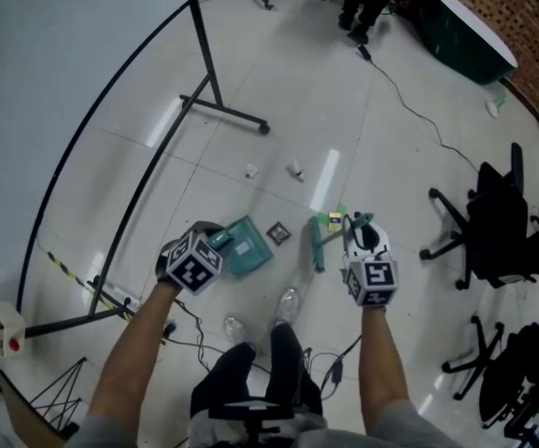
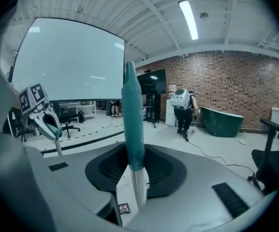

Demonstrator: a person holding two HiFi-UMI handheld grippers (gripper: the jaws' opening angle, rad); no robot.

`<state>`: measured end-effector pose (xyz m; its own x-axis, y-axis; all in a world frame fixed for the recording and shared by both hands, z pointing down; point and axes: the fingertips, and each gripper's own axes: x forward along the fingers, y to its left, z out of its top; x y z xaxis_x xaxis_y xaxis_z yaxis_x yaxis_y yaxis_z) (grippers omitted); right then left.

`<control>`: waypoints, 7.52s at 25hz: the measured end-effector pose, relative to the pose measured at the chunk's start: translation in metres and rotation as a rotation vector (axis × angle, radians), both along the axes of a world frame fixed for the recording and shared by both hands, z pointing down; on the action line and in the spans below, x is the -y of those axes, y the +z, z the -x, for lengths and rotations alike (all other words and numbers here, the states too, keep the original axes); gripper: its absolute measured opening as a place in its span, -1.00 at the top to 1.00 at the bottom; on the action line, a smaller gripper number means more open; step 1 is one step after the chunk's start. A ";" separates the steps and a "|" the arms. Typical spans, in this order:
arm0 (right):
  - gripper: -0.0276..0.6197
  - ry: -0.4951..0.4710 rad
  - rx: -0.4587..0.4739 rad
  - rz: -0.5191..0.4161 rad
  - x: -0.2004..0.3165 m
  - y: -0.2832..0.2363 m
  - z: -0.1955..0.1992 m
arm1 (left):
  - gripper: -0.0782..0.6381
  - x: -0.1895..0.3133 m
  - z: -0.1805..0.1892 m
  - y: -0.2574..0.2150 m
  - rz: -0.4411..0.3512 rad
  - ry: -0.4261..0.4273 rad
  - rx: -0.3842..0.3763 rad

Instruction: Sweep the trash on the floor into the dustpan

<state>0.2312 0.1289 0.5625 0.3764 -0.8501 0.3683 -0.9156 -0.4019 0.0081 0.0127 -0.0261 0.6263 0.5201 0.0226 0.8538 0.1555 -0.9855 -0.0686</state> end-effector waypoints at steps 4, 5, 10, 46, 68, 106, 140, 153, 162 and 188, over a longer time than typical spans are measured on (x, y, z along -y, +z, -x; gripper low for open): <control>0.60 -0.089 0.033 0.032 0.011 0.055 0.028 | 0.47 0.003 -0.009 0.002 0.003 0.016 -0.003; 0.60 -0.105 0.053 0.031 0.014 0.061 0.037 | 0.47 0.005 -0.011 0.001 0.006 0.018 -0.005; 0.56 -0.145 0.198 0.018 0.027 0.068 0.073 | 0.47 0.009 -0.016 -0.001 0.013 0.016 -0.008; 0.61 0.146 0.032 -0.123 -0.076 -0.048 -0.119 | 0.47 -0.070 -0.138 -0.017 0.048 0.160 -0.056; 0.58 -0.138 0.257 0.025 -0.071 0.053 -0.111 | 0.47 -0.093 -0.255 0.009 0.056 0.217 0.020; 0.63 -0.167 0.075 -0.061 0.174 -0.074 -0.110 | 0.47 0.163 -0.107 -0.019 0.058 -0.065 -0.032; 0.61 -0.591 0.269 -0.024 0.362 0.024 -0.015 | 0.47 0.257 -0.134 -0.010 0.037 -0.182 0.011; 0.63 -0.389 0.092 -0.092 0.309 -0.078 -0.075 | 0.47 0.236 -0.156 -0.027 0.041 -0.033 -0.027; 0.63 -0.212 -0.006 -0.105 0.253 -0.081 -0.185 | 0.47 0.198 -0.232 -0.022 0.058 0.045 -0.021; 0.60 -0.369 0.268 -0.039 0.232 0.010 -0.156 | 0.47 0.159 -0.291 0.005 0.073 0.067 -0.010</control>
